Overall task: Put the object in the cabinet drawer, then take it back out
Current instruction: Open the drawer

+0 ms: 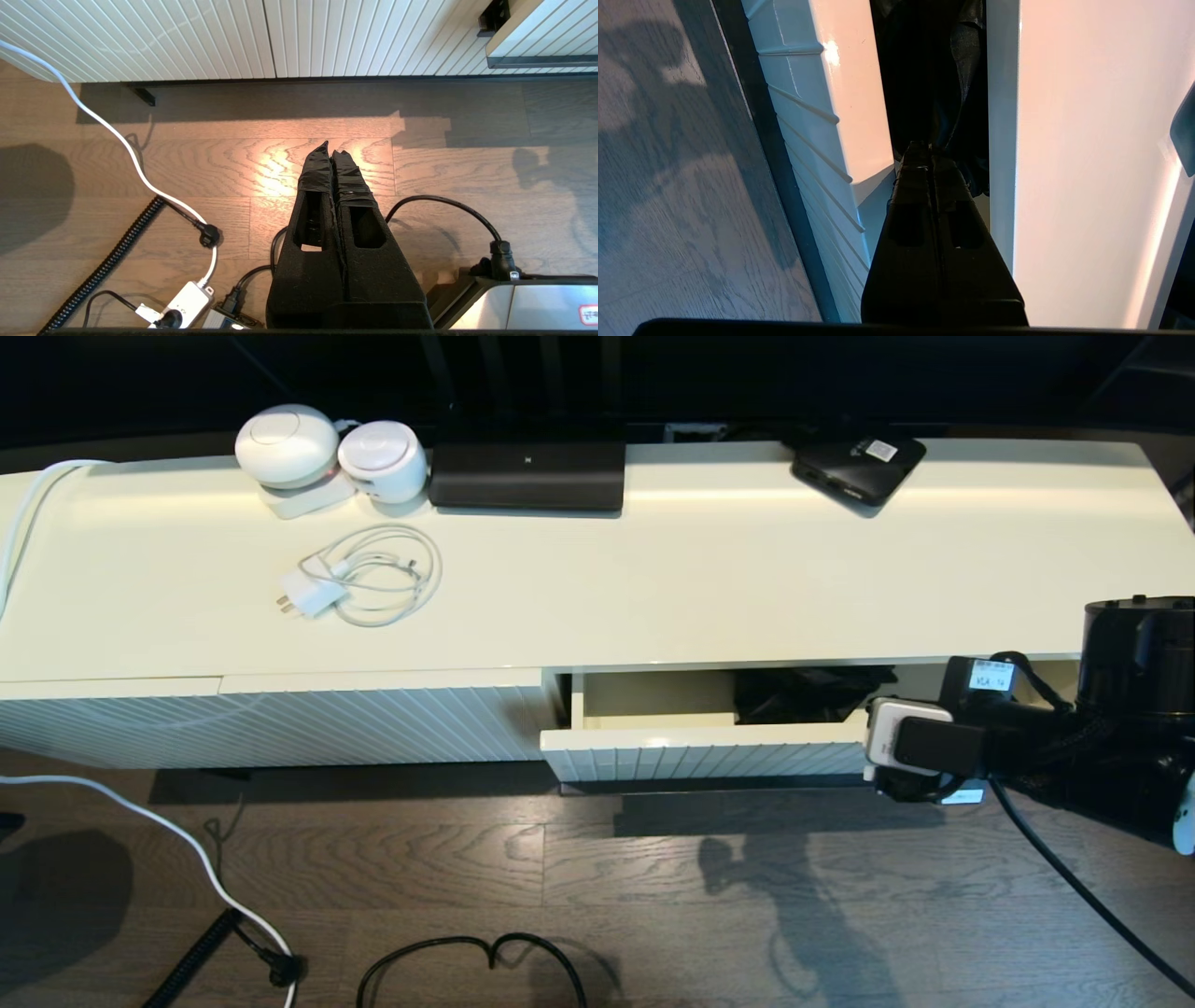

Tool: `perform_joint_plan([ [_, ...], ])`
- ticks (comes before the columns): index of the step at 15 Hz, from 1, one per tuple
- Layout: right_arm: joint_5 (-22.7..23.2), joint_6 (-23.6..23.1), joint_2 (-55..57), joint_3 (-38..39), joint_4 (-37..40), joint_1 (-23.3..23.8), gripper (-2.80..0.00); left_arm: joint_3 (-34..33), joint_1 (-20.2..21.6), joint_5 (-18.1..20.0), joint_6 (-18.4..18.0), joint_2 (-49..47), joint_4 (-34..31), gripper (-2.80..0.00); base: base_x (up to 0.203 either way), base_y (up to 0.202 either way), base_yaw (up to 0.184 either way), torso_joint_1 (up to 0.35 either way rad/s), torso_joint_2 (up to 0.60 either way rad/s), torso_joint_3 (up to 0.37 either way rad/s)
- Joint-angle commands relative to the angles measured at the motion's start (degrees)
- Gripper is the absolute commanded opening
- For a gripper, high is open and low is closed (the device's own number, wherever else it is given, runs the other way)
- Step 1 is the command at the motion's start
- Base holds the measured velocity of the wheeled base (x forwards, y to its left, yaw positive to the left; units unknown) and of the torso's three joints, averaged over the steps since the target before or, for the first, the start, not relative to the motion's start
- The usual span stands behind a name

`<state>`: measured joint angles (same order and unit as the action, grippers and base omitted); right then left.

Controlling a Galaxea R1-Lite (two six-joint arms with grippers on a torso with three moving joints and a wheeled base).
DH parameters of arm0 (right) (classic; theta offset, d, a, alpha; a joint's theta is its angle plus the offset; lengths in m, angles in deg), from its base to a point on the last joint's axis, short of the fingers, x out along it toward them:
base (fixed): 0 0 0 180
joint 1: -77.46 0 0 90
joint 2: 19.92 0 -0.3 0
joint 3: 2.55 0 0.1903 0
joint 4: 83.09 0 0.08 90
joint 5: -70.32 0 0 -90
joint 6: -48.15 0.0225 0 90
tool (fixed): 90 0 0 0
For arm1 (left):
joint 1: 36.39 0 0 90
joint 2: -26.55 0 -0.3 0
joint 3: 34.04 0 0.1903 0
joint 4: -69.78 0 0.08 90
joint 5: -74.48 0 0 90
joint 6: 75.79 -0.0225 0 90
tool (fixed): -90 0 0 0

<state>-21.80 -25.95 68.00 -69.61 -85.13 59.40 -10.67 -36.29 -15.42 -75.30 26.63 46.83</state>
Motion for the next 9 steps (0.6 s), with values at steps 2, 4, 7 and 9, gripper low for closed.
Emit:
perform_joint_plan([
  [2, 0.0, -0.4, 0.8, -0.8, 1.0, -0.2, -2.8, 0.0, 0.1, 0.0, 0.0, 0.1, 0.0, -2.8, 0.0, 0.0, 0.0, 0.0, 0.0, 0.0],
  [4, 0.0, -0.5, 0.7, -0.6, 2.2, -0.4, -2.8, 0.0, 0.0, 0.0, 0.0, 0.1, 0.0, -2.8, 0.0, 0.0, 0.0, 0.0, 0.0, 0.0],
  [7, 0.1, -0.4, 0.0, -0.5, 5.0, -1.1, -2.8, 0.0, 0.0, 0.0, 0.0, 0.0, 0.0, -2.8, 0.0, 0.0, 0.0, 0.0, 0.0, 0.0],
  [9, 0.1, -0.5, -0.9, -0.5, 7.6, -2.1, -2.8, 0.0, 0.0, 0.0, 0.0, 0.1, 0.0, -2.8, 0.0, 0.0, 0.0, 0.0, 0.0, 0.0],
])
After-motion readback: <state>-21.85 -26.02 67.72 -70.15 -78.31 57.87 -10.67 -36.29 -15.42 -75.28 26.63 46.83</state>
